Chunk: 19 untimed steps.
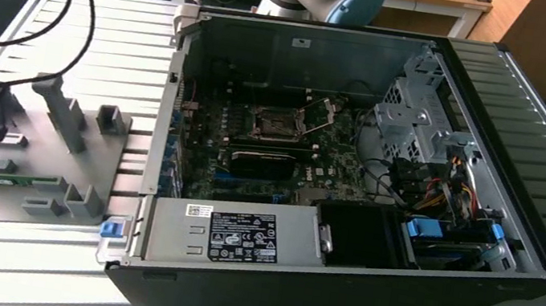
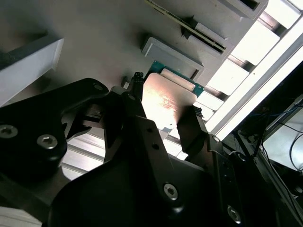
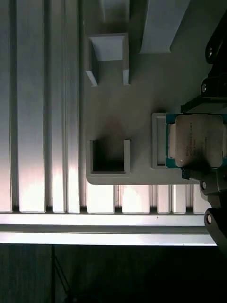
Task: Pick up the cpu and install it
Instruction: 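Pick up the cpu and move it towards the insertion slot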
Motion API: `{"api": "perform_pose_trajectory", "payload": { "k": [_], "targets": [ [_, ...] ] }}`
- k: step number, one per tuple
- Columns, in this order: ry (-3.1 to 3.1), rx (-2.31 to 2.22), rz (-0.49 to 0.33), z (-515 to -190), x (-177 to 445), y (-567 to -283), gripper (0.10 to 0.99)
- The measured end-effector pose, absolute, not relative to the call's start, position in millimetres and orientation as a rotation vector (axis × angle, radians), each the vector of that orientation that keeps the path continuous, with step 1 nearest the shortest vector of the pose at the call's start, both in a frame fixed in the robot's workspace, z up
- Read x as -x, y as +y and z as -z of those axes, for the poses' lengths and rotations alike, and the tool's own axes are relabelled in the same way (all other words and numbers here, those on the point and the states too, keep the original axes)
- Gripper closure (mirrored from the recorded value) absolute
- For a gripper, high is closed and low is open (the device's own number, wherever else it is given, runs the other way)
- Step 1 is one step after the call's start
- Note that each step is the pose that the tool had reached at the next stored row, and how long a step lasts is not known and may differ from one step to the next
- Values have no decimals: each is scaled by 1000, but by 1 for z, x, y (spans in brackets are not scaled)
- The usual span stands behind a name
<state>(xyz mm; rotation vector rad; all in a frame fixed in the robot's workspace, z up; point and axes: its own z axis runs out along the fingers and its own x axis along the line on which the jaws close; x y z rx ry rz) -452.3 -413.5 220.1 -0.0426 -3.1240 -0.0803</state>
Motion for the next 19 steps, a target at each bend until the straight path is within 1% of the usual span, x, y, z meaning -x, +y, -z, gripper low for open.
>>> {"api": "perform_pose_trajectory", "payload": {
  "k": [19],
  "targets": [
    [-3124,43,80,-234,452,-412,545]
  ]
}}
